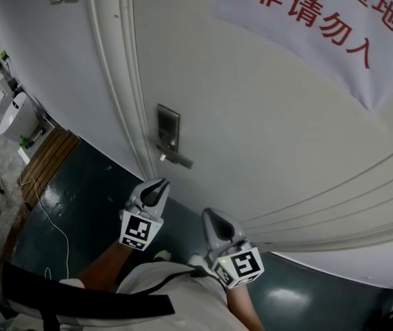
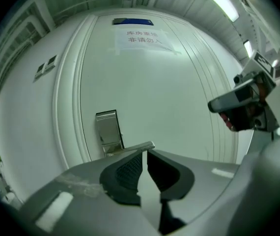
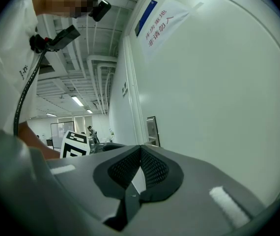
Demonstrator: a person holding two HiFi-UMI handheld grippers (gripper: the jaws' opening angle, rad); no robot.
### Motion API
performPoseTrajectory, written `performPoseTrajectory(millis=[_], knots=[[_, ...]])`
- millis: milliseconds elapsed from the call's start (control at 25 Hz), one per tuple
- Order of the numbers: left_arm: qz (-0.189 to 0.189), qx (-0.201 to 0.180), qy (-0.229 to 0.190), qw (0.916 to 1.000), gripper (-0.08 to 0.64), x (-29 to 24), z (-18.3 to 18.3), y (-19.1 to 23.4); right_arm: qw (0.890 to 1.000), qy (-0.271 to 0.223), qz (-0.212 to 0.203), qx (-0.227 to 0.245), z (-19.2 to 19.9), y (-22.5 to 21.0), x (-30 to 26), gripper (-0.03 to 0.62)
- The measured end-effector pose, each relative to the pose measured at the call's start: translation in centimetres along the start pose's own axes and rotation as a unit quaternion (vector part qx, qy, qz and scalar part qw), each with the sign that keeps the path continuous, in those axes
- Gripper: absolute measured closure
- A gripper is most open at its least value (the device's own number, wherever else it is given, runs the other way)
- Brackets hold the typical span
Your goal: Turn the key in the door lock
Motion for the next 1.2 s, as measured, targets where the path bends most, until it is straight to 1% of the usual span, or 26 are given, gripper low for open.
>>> performPoseTrajectory(millis=[120,240,360,440,520,560,680,720,800,920,1040,1120,1200], knots=[[-0.006,-0.073,0.028,0.9969,0.52,-0.9,2.0,-0.3,1.0,0.01,-0.022,0.005,0.0,-0.1,-0.2,0.583],[-0.004,-0.148,0.059,0.9872,0.497,-2.0,3.9,-0.2,0.999,0.02,-0.041,0.009,0.2,-0.2,-0.5,0.583],[-0.009,-0.189,0.083,0.9784,0.458,-3.3,5.5,0.4,0.998,0.03,-0.05,0.014,0.5,-0.5,-0.9,0.583],[-0.017,-0.22,0.095,0.9706,0.439,-4.2,6.3,0.9,0.998,0.034,-0.05,0.018,0.7,-0.9,-1.3,0.583],[-0.024,-0.26,0.108,0.9594,0.414,-5.0,7.1,1.4,0.998,0.038,-0.047,0.02,1.0,-1.1,-1.7,0.583],[-0.026,-0.281,0.114,0.9524,0.398,-5.4,7.5,1.6,0.998,0.041,-0.046,0.022,1.2,-1.2,-2.0,0.583],[-0.026,-0.349,0.13,0.9275,0.362,-6.6,8.5,2.1,0.997,0.048,-0.044,0.029,1.8,-1.4,-2.7,0.583],[-0.022,-0.367,0.135,0.9199,0.36,-7.0,8.8,2.2,0.997,0.051,-0.043,0.03,1.9,-1.4,-2.9,0.583],[-0.012,-0.389,0.143,0.91,0.357,-7.7,9.7,2.3,0.997,0.054,-0.043,0.03,2.2,-1.3,-3.2,0.583],[-0.011,-0.408,0.152,0.9003,0.353,-8.5,10.5,2.9,0.997,0.055,-0.045,0.029,2.3,-1.0,-3.4,0.583],[-0.013,-0.426,0.152,0.8917,0.359,-9.3,10.8,3.1,0.997,0.059,-0.039,0.027,2.6,-1.1,-3.4,0.583],[-0.013,-0.431,0.155,0.8889,0.359,-9.8,11.0,3.0,0.997,0.061,-0.035,0.026,2.7,-1.2,-3.4,0.583],[-0.014,-0.427,0.155,0.8906,0.364,-10.0,11.1,3.0,0.997,0.06,-0.033,0.025,2.8,-1.2,-3.5,0.583]])
Point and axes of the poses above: the fingertips, and each gripper's own axes: x backward along the fingers, y to its left, z out of its underside, the point moved 4 cm from there along x, backward along the fingers, and after that the axes turned 12 degrees about -x, right-handed, at the moved point
